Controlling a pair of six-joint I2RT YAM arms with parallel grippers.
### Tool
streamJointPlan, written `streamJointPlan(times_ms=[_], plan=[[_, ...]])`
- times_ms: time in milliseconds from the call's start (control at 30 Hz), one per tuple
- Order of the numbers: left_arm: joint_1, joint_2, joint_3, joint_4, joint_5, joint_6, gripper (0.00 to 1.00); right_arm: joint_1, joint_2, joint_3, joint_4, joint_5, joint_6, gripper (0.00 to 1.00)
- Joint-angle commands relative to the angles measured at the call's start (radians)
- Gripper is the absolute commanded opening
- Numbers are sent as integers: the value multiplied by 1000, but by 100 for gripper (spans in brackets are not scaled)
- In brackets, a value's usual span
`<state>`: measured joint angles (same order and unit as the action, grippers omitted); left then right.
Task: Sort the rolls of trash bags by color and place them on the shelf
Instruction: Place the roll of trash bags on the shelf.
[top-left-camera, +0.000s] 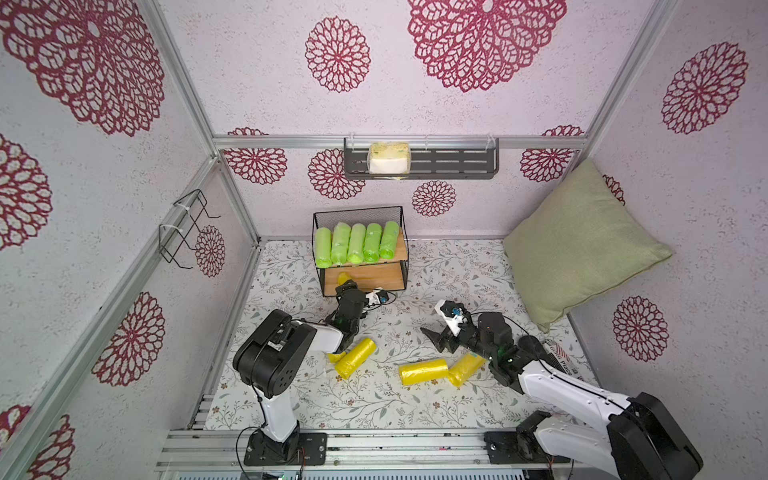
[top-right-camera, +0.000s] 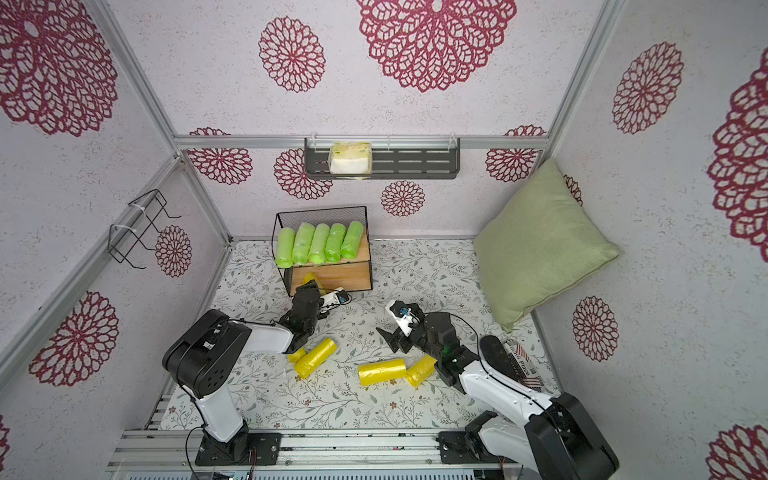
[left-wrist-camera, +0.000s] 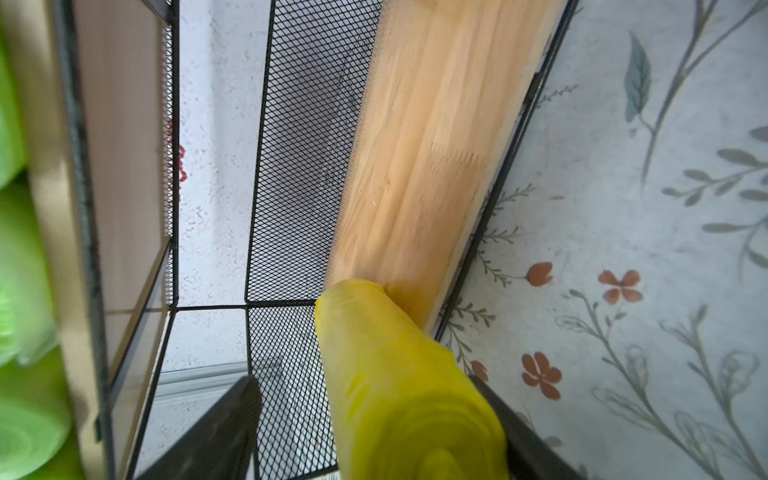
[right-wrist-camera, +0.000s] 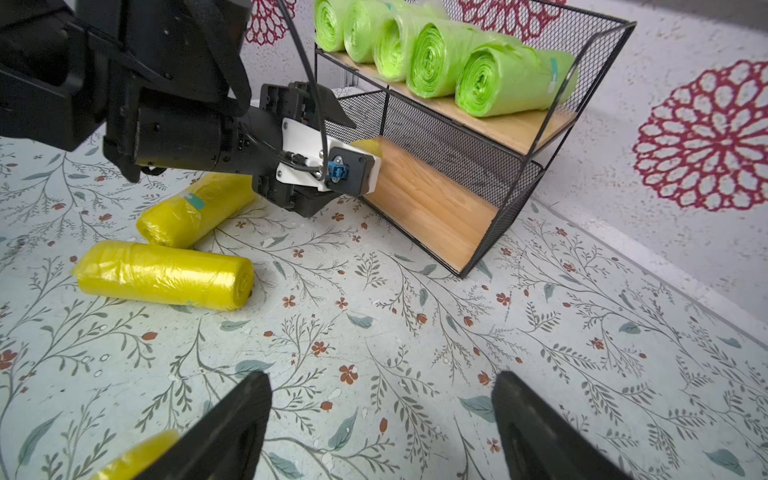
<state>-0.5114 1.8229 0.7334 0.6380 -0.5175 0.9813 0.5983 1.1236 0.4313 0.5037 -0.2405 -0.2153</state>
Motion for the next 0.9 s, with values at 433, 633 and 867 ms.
streamJointPlan(times_ms=[433, 633, 867], plan=[[48, 65, 62, 44, -74, 55, 80, -5, 2, 9, 13, -23, 26, 88], [55, 95, 88, 61, -77, 72, 82, -5, -6, 7, 0, -16, 26, 88], [18, 26, 31, 35, -15, 6, 98, -6, 3, 6, 5, -17, 26, 88]])
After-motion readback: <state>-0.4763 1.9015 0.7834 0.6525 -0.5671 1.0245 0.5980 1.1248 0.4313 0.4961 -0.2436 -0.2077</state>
